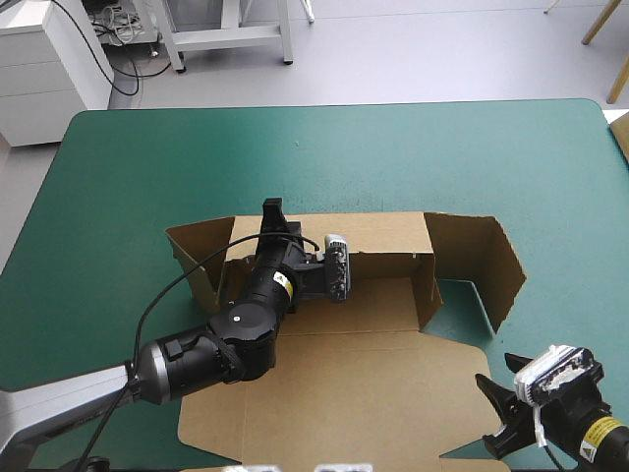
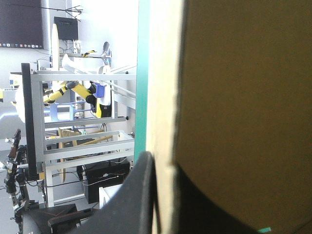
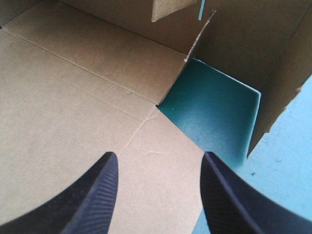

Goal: Fold the box

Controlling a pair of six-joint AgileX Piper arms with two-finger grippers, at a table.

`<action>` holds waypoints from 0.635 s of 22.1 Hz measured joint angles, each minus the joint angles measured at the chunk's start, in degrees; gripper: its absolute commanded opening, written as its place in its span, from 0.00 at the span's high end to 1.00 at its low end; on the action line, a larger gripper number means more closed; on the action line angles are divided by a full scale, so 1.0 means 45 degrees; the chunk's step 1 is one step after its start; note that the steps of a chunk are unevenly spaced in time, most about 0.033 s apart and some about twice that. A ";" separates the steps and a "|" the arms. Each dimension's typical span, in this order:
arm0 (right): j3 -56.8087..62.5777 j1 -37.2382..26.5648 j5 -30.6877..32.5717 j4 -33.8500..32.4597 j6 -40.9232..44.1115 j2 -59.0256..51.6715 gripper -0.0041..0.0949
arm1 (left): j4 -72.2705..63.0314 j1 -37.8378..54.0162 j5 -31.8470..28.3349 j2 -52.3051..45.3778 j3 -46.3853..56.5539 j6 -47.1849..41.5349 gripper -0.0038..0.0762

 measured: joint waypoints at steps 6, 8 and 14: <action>-0.1829 0.0000 0.0281 -0.0462 0.0542 0.0619 0.46 | -0.0024 0.0000 -0.0010 0.0000 0.0000 0.0000 0.96; -0.2646 0.0000 0.0448 -0.0962 0.0811 0.1215 0.46 | -0.0024 0.0000 -0.0010 0.0000 0.0000 0.0000 0.96; -0.7433 0.0000 0.1623 -0.1906 0.1794 0.5189 0.47 | -0.0029 0.0000 -0.0010 -0.0015 0.0000 0.0014 0.96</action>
